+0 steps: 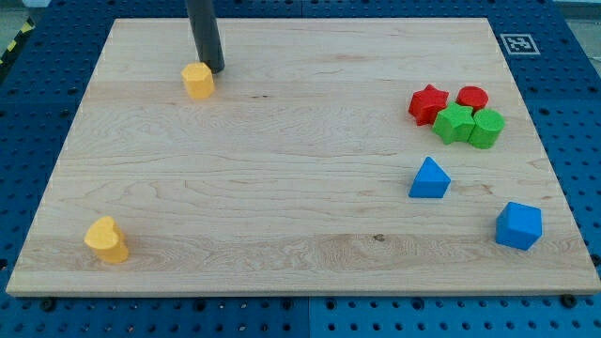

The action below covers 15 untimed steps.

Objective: Place the yellow hexagon above the yellow heart

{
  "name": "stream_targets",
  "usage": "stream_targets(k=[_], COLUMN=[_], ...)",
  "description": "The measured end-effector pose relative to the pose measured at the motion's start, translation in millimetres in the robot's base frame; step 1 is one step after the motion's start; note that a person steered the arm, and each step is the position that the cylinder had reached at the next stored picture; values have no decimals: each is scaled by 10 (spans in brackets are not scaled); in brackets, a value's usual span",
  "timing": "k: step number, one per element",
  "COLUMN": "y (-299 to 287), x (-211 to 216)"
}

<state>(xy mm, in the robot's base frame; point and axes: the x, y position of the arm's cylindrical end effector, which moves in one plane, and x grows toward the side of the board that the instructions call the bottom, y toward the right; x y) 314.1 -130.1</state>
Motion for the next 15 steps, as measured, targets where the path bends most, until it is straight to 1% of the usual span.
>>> stream_targets(k=[1,2,3,4,5,7,8,9,11,12,13,14,15], y=[-22,-105,-154,-155,-187,-472,-472,-477,-482,-595,-832,-912,-695], x=[110,126,280,522,652,652,712,862,1408,1536,1537,1621,1652])
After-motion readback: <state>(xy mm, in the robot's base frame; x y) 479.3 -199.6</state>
